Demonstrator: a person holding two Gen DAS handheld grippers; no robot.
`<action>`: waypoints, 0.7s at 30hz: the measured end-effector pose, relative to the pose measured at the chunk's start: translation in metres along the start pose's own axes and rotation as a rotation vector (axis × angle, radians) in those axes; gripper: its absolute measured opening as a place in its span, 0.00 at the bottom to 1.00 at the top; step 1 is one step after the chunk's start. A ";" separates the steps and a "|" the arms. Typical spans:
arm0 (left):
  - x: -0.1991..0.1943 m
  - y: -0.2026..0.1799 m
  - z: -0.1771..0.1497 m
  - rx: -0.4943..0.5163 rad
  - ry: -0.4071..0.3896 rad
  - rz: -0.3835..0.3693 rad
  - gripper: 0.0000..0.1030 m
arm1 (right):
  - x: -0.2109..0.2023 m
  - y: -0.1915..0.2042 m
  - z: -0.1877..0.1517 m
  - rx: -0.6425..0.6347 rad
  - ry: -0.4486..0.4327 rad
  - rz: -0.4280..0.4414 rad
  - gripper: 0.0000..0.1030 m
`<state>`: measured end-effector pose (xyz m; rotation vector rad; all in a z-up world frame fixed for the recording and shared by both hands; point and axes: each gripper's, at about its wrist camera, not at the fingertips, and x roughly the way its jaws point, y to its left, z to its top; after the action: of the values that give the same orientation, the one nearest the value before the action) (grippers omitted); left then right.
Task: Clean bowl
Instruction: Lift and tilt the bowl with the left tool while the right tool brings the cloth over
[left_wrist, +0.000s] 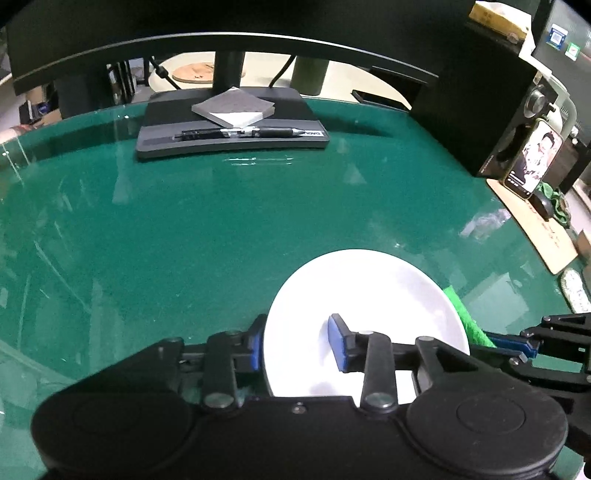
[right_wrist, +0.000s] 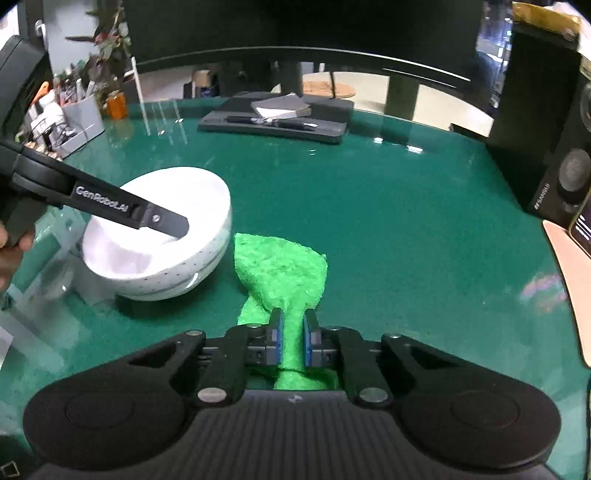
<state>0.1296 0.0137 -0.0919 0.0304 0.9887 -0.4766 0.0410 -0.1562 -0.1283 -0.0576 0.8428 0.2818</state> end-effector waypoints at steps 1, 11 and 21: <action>0.000 0.000 0.000 0.002 0.002 -0.004 0.32 | -0.006 0.002 0.001 -0.007 -0.003 0.025 0.08; 0.000 0.000 -0.003 0.021 -0.012 -0.015 0.32 | -0.041 0.048 -0.001 -0.189 -0.005 0.273 0.09; 0.000 0.000 -0.003 0.033 -0.004 -0.022 0.32 | -0.035 0.046 0.001 -0.198 -0.009 0.234 0.09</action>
<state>0.1274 0.0142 -0.0930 0.0486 0.9778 -0.5130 0.0076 -0.1194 -0.0985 -0.1428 0.8113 0.5853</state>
